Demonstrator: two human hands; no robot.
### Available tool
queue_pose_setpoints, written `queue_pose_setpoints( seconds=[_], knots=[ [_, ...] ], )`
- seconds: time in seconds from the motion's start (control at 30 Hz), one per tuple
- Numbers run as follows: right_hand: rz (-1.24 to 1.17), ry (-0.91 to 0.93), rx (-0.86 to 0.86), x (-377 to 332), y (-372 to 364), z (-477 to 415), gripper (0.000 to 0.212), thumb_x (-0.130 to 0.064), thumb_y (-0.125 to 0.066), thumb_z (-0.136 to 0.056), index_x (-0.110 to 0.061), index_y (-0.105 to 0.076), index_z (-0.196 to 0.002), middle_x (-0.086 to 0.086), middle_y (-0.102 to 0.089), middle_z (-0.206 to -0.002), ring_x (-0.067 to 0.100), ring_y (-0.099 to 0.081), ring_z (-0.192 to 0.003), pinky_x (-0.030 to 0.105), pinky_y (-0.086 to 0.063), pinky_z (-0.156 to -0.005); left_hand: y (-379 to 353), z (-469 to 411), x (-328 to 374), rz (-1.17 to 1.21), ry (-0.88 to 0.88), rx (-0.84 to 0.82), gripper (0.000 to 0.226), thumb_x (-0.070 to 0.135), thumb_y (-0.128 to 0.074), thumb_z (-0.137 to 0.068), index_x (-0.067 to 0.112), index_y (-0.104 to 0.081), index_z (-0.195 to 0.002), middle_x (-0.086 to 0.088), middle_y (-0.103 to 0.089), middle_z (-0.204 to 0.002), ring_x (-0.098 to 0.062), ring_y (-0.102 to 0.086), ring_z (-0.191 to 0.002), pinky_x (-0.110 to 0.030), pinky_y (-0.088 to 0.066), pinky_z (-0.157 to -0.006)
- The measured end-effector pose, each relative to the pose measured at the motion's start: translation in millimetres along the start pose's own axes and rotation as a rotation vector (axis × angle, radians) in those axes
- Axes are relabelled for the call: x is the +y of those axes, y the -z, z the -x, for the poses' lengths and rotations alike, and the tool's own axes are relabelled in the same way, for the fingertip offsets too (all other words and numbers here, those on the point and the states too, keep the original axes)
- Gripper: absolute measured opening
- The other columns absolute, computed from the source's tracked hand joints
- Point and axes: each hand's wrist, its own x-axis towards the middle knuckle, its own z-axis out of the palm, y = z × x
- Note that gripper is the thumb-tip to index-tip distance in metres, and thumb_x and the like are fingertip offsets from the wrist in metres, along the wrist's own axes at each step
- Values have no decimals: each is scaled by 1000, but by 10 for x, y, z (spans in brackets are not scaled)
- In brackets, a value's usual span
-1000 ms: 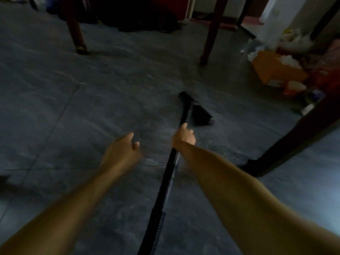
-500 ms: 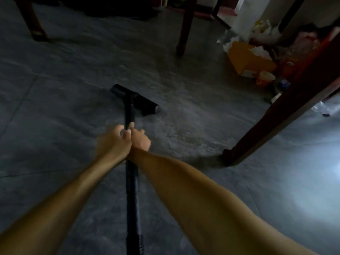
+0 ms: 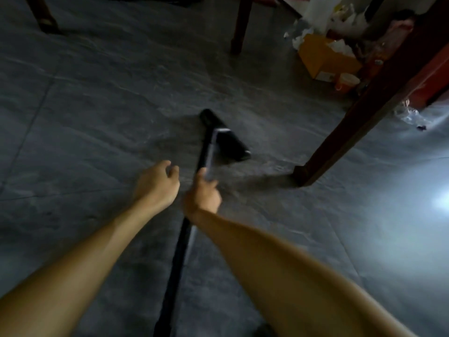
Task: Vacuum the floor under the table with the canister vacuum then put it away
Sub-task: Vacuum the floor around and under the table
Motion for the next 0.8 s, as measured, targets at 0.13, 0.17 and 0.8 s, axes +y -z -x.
queue_pose_setpoints(
  seconds=[0.13,0.17,0.8],
  knots=[
    [75,240,-164,-637,-399,504,56,-32,-46,-98,-19,-25,-148,20,-44,-135,38,-56,-113,43,-48,-90,240,127,-321,87,81,105,41,33,-41,-98,14,-51,-133,-13,-56,-134,-33,-53,-121,-38,-41,-99],
    [101,259,-169,-714,-398,541,54,-32,-46,-98,-19,-27,-148,19,-45,-134,37,-55,-114,43,-48,-90,330,163,-409,86,99,117,39,33,-41,-99,14,-53,-130,-14,-58,-132,-33,-54,-120,-38,-42,-97],
    [261,582,-391,-1920,-980,801,40,-32,-36,-103,-19,-42,-139,12,-53,-137,32,-52,-125,40,-45,-94,1337,454,-1384,-31,254,166,42,25,-38,-99,11,-43,-138,-19,-54,-134,-34,-52,-122,-36,-40,-97]
  ],
)
